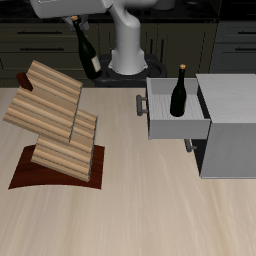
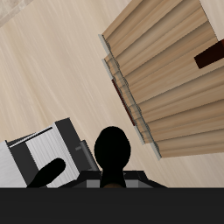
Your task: Place the wine bottle from the table onto the top layer of the wine rack
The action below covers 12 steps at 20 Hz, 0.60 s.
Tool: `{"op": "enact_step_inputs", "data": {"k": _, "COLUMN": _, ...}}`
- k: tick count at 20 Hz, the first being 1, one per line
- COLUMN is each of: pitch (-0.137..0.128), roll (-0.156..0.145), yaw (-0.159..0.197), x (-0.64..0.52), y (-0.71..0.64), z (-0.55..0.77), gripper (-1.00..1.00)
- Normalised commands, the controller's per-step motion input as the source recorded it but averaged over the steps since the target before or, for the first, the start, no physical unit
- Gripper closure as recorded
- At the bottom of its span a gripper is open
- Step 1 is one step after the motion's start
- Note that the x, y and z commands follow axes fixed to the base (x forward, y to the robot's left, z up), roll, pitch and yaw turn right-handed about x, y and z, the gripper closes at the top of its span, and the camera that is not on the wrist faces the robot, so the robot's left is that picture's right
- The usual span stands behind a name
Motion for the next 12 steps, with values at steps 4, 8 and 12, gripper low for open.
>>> {"op": "enact_step_inputs", "data": {"k": 4, "pitch": 0.045, "roll": -0.029, "yaw": -0.007, "x": -0.03, "y": -0.15, "z": -0.01, "gripper": 1.0}}
{"op": "enact_step_inputs", "data": {"k": 8, "pitch": 0.07, "roll": 0.048, "yaw": -0.015, "x": 0.06, "y": 0.09, "z": -0.09, "gripper": 1.0}}
{"op": "enact_step_inputs", "data": {"k": 12, "pitch": 0.075, "roll": 0.023, "yaw": 0.021, "x": 0.1, "y": 0.13, "z": -0.13, "gripper": 1.0}}
